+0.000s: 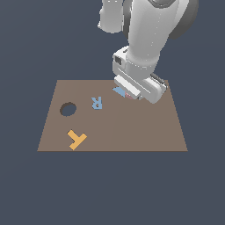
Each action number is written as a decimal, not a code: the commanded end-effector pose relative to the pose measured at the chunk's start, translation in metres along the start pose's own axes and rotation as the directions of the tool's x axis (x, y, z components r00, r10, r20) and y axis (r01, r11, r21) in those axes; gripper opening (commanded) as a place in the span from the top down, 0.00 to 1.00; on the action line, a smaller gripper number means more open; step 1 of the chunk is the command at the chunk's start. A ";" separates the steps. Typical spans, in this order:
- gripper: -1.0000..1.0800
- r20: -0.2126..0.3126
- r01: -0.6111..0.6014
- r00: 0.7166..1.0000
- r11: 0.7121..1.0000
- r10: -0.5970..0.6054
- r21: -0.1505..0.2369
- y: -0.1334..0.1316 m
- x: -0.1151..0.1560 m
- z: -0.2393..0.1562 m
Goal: Insert a designated object into the corresponding slot on a board.
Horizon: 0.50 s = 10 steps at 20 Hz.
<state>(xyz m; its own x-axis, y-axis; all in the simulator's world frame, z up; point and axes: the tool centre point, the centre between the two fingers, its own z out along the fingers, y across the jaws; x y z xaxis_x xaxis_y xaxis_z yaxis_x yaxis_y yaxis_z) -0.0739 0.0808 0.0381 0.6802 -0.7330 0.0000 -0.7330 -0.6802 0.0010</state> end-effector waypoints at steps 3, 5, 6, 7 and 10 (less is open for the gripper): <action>1.00 0.000 -0.152 0.988 0.988 0.152 0.001 -0.002 -0.017 -0.001; 1.00 0.000 -0.209 0.978 0.978 0.209 0.001 -0.003 -0.023 -0.001; 1.00 0.000 -0.235 0.972 0.972 0.235 0.001 -0.004 -0.026 -0.001; 1.00 0.001 -0.260 0.966 0.966 0.260 0.000 -0.005 -0.029 -0.001; 1.00 0.001 -0.326 0.945 0.945 0.326 0.000 -0.008 -0.037 -0.002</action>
<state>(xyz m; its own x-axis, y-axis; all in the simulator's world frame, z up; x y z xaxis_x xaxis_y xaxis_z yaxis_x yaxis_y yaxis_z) -0.0916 0.1094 0.0395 0.4384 -0.8988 -0.0005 -0.8988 -0.4384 0.0010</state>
